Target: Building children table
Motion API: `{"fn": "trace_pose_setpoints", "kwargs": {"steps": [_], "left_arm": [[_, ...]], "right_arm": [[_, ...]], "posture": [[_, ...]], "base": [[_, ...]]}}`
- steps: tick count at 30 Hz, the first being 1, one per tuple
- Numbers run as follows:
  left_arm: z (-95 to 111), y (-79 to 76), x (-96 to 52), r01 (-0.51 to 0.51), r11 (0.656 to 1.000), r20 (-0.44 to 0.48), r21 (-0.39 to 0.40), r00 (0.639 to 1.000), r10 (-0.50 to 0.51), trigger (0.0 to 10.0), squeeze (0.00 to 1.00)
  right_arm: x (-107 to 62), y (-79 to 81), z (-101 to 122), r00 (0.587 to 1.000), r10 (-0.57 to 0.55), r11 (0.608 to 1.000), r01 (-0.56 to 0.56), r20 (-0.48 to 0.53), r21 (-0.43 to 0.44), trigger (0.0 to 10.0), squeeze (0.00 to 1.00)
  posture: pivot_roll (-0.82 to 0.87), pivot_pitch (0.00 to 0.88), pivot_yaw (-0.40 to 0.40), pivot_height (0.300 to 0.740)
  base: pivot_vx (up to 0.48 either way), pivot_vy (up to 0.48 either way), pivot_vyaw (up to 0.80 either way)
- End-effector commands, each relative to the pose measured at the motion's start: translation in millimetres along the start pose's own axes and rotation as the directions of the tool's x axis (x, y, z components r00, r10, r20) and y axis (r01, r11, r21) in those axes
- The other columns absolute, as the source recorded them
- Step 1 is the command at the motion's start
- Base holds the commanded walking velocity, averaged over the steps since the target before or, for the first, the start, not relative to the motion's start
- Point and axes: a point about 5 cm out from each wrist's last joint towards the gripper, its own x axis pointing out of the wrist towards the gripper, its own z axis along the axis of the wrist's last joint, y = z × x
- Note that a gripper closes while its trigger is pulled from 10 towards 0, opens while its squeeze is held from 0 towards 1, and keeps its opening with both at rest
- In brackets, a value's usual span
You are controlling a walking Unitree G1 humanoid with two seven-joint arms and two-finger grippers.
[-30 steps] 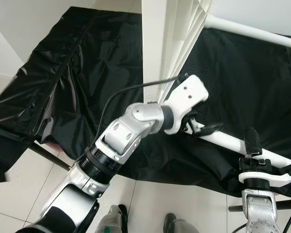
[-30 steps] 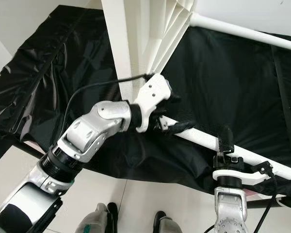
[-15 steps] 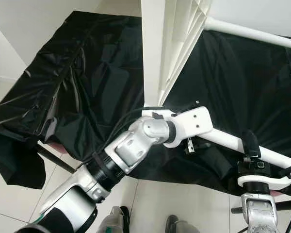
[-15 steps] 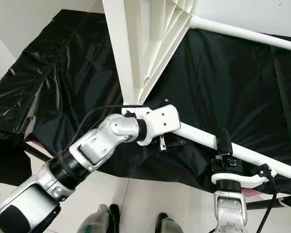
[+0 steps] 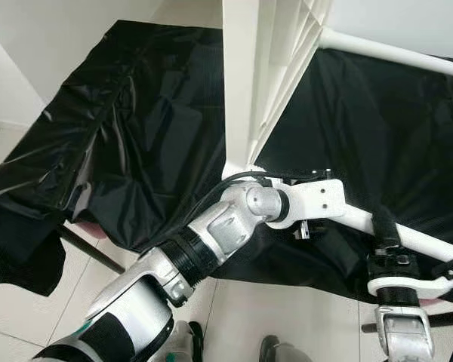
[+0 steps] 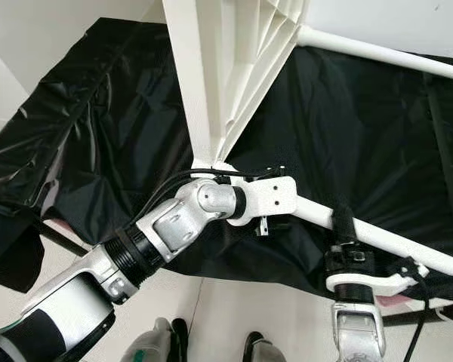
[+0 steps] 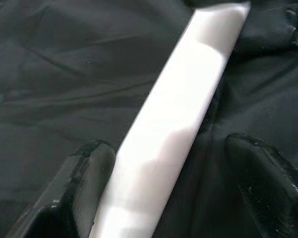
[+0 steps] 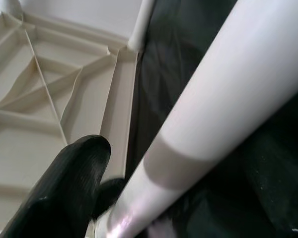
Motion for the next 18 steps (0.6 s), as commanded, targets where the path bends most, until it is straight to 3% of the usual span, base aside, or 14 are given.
{"fn": "trace_pose_setpoints", "kwargs": {"steps": [1, 6, 9, 15, 18], "left_arm": [[-3, 16.6, 1.3, -0.336, 0.942, -0.015, 0.015, 0.942, 0.336, 10.0, 0.0], [0, 27.1, 7.4, -0.405, 0.914, -0.013, -0.009, 0.914, 0.405, 10.0, 0.0], [4, 29.6, 10.2, -0.411, 0.911, -0.003, 0.006, 0.911, 0.411, 10.0, 0.0], [10, 37.1, 14.0, -0.43, 0.902, 0.01, -0.03, 0.903, 0.43, 10.0, 0.0], [14, 40.3, 14.5, -0.434, 0.9, 0.026, -0.049, 0.9, 0.435, 10.0, 0.0]], "right_arm": [[-12.0, 6.0, -20, 1.0, -0.004, 0.994, 0.007, -0.025, 0.108, 10.0, 0.0], [-28.5, 26.8, -17, 0.991, 0.122, 0.975, -0.111, -0.048, 0.192, 10.0, 0.0], [-37.9, 33.6, -16, 0.981, 0.178, 0.967, -0.159, -0.082, 0.2, 10.0, 0.0], [-48.3, 38.2, -12, 0.96, 0.235, 0.965, -0.211, -0.154, 0.159, 10.0, 0.0], [-42.5, 33.8, -4, 0.966, 0.212, 0.977, -0.204, -0.149, 0.067, 10.0, 0.0]], "posture": [[0.07, 0.203, 0.073, 0.74], [0.04, 0.203, 0.083, 0.74], [0.04, 0.203, 0.083, 0.74], [0.03, 0.201, 0.091, 0.74], [0.03, 0.201, 0.091, 0.74]], "base": [[0.0, 0.0, 0.0], [0.0, 0.0, 0.0], [0.0, 0.0, 0.0], [0.0, 0.0, 0.0], [0.0, 0.0, 0.0]]}}
